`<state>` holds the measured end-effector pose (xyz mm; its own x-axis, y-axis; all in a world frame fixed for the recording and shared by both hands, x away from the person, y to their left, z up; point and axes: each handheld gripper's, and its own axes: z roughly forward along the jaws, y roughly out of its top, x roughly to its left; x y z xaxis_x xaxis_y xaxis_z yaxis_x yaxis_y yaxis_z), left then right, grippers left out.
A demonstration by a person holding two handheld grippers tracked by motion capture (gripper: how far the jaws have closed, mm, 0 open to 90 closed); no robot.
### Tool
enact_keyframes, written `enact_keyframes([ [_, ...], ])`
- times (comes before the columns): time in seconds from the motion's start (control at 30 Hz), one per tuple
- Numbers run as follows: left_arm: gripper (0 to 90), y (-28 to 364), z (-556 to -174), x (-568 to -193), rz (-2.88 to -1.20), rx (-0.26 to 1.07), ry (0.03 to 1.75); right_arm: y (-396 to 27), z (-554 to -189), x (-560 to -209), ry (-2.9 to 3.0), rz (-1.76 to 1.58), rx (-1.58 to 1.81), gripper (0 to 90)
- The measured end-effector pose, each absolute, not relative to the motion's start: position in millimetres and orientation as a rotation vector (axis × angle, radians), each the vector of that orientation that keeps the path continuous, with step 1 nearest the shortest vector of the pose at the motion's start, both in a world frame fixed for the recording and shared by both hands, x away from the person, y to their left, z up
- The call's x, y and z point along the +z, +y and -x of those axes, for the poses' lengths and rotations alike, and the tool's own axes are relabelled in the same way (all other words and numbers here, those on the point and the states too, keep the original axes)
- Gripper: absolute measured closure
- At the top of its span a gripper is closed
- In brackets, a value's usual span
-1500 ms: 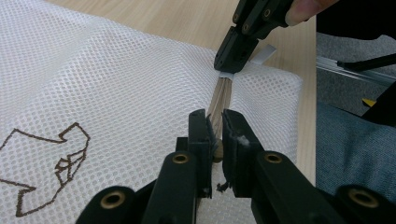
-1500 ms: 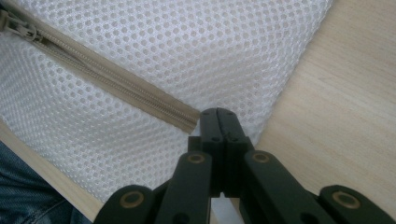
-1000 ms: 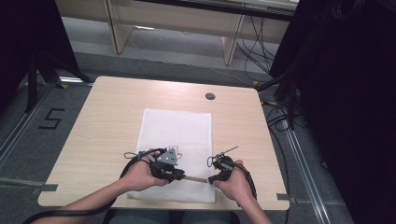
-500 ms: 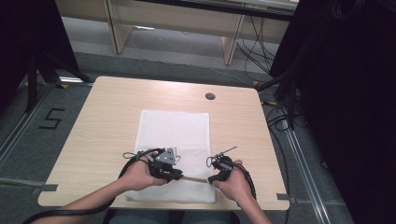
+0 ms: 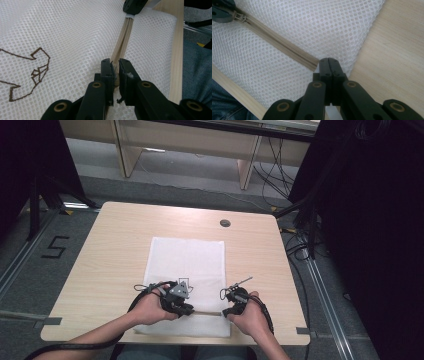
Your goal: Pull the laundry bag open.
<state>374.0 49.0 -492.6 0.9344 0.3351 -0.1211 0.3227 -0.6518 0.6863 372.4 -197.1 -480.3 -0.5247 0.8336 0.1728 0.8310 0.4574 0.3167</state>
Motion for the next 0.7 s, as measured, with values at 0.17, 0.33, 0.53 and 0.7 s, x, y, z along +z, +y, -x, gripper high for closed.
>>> enact_keyframes([
  [0.17, 82.0, 50, -375, -496, -2.343, 0.042, 0.426, -198, -373, -481, 2.687, -1.489, 0.594, 90.0],
  [0.33, 82.0, 45, -373, -499, -2.299, 0.029, 0.451, -196, -371, -480, 2.669, -1.527, 0.56, 90.0],
  [0.53, 82.0, 40, -370, -499, -2.313, 0.036, 0.417, -196, -371, -480, 2.673, -1.495, 0.576, 90.0],
  [0.7, 82.1, 49, -371, -496, -2.318, 0.041, 0.45, -196, -371, -480, 2.678, -1.5, 0.571, 90.0],
])
